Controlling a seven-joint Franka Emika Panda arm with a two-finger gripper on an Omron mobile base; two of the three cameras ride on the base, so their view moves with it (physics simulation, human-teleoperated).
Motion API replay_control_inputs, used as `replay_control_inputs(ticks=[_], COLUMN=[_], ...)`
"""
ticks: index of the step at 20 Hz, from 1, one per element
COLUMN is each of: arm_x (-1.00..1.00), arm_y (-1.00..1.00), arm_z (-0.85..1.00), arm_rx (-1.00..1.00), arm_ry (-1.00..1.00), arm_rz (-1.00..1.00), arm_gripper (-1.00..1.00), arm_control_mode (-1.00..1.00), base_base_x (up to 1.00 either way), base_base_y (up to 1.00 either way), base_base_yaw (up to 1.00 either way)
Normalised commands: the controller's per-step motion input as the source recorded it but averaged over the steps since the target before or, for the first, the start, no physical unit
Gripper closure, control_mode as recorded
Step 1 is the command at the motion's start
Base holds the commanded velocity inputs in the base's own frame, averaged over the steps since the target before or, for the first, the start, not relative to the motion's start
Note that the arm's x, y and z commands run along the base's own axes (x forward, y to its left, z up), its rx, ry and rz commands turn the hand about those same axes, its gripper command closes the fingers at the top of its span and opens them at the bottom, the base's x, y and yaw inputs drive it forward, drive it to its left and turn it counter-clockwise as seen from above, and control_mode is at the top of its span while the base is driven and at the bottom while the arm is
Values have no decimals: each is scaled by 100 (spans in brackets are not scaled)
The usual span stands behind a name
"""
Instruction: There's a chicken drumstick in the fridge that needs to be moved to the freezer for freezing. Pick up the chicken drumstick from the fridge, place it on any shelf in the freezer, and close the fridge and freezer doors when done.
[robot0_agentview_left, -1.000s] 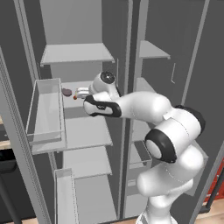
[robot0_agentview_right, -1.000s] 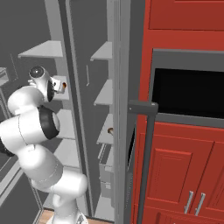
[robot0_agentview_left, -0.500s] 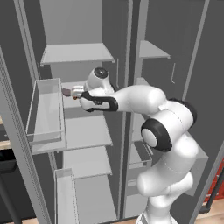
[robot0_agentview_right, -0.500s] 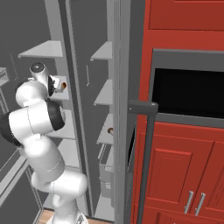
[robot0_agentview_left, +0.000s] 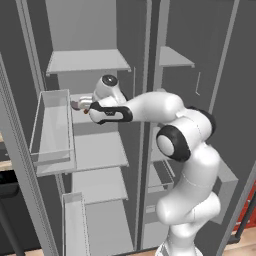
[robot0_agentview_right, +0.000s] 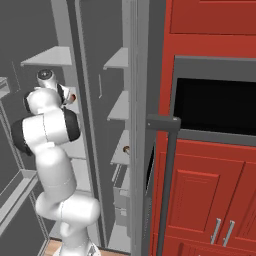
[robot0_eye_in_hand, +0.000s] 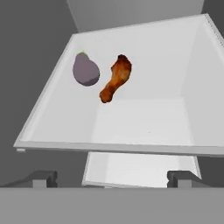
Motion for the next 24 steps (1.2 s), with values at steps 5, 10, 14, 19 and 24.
replay_control_inputs(ticks=[5, 10, 14, 19, 24], arm_x=[16, 19, 31, 39, 43], arm_y=[0, 0, 1, 8, 20], arm_z=[-33, -29, -15, -5, -6], arm_rx=[0, 0, 0, 0, 0], arm_ry=[0, 0, 0, 2, 3], arm_rz=[0, 0, 0, 0, 0], arm_gripper=[-100, -100, -100, -100, -100], arm_control_mode=[-100, -100, -100, -100, -100], base_base_x=[0, 0, 0, 0, 0], base_base_y=[0, 0, 0, 0, 0], base_base_yaw=[0, 0, 0, 0, 0])
